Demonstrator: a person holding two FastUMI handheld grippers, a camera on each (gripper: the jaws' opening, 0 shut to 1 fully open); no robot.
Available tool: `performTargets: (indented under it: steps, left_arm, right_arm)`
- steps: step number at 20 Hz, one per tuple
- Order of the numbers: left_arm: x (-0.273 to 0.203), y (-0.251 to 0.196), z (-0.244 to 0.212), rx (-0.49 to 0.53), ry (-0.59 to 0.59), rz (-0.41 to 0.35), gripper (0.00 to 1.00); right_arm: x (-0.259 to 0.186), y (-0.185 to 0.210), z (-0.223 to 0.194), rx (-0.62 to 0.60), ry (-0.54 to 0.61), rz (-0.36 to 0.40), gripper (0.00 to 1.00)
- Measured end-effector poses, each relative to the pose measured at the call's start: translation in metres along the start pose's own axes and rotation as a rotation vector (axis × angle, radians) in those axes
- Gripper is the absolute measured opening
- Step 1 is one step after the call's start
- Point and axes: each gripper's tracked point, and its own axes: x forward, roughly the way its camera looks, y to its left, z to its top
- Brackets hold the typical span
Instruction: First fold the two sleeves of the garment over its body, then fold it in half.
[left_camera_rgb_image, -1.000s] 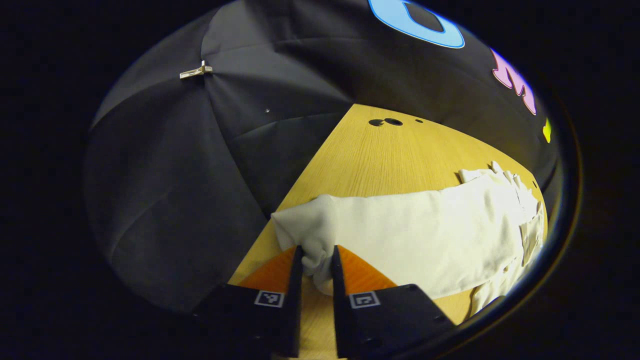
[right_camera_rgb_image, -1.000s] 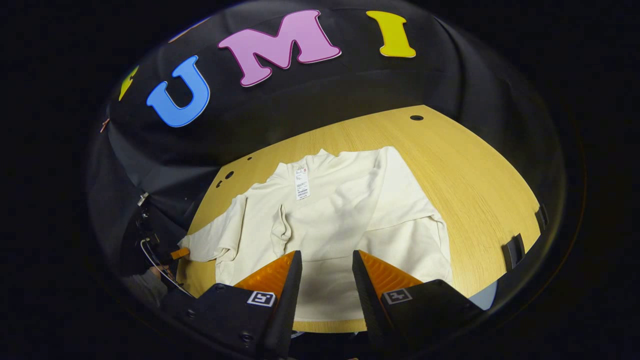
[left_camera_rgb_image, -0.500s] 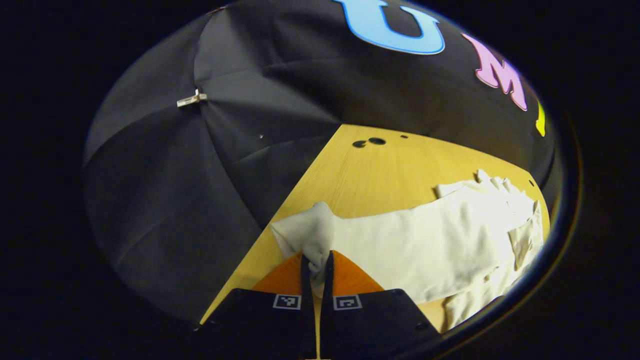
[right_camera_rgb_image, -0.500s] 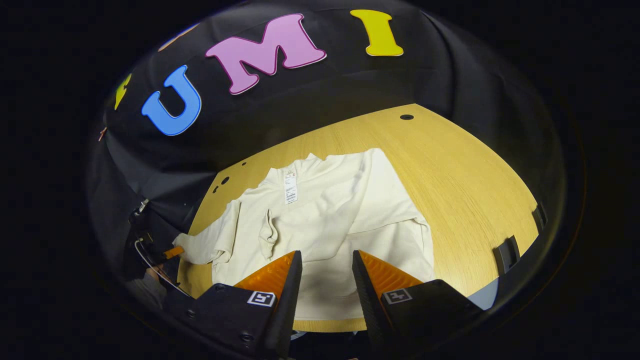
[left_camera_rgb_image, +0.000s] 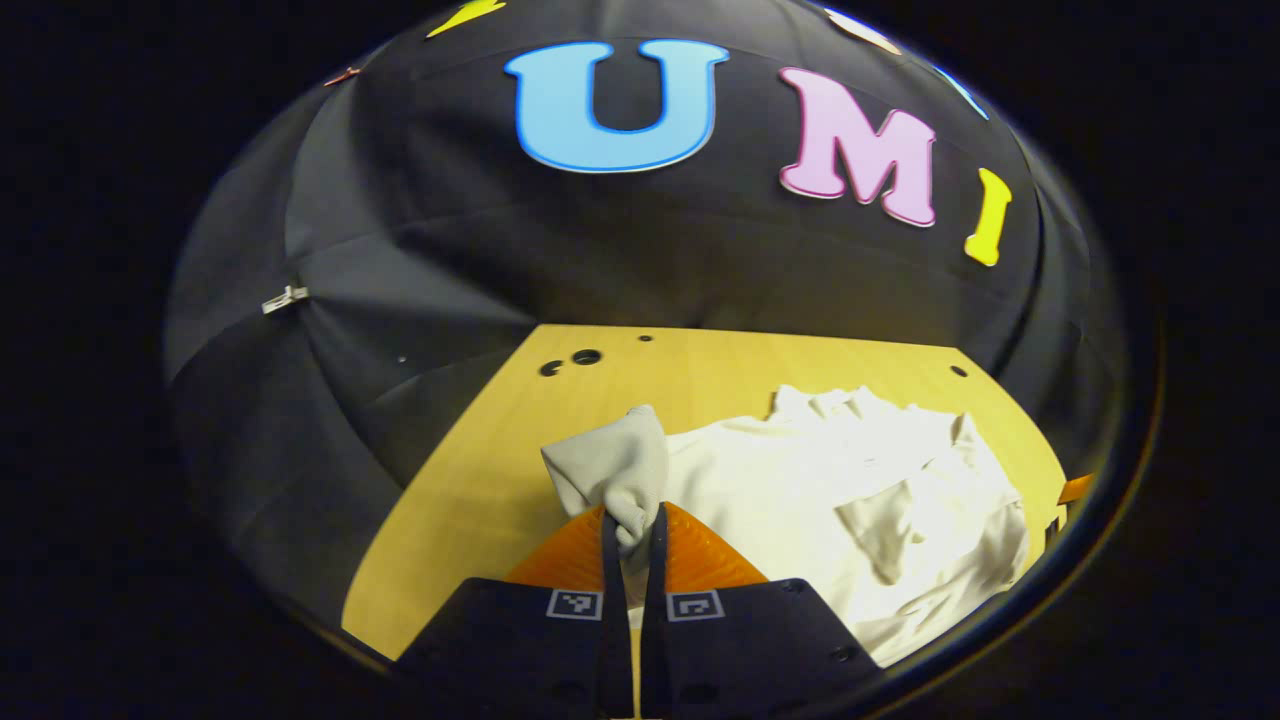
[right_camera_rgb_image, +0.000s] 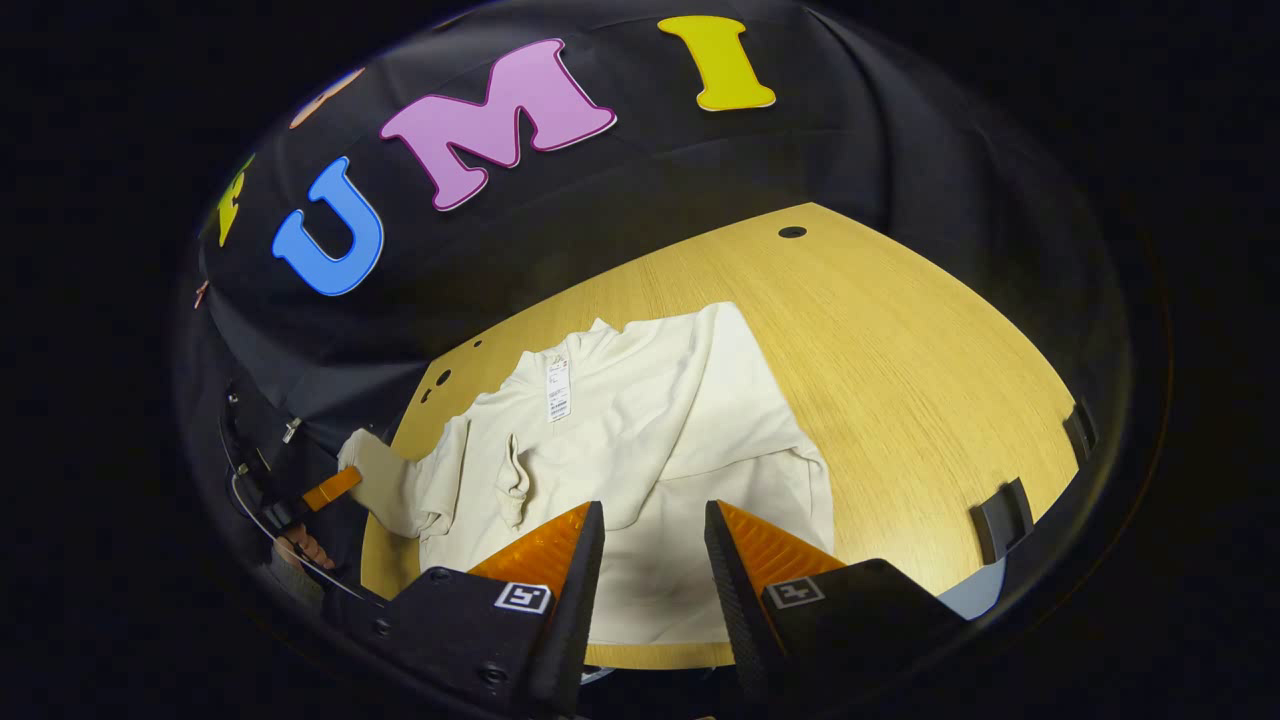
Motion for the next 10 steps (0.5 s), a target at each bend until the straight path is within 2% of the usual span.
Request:
performTargets:
  steps: [10]
  left_arm:
    - [0.009, -0.185, 0.002, 0.040, 0.007, -0.203, 0.09]
  right_arm:
    - [-0.002, -0.057, 0.006, 0.027, 0.032, -0.016, 0.63]
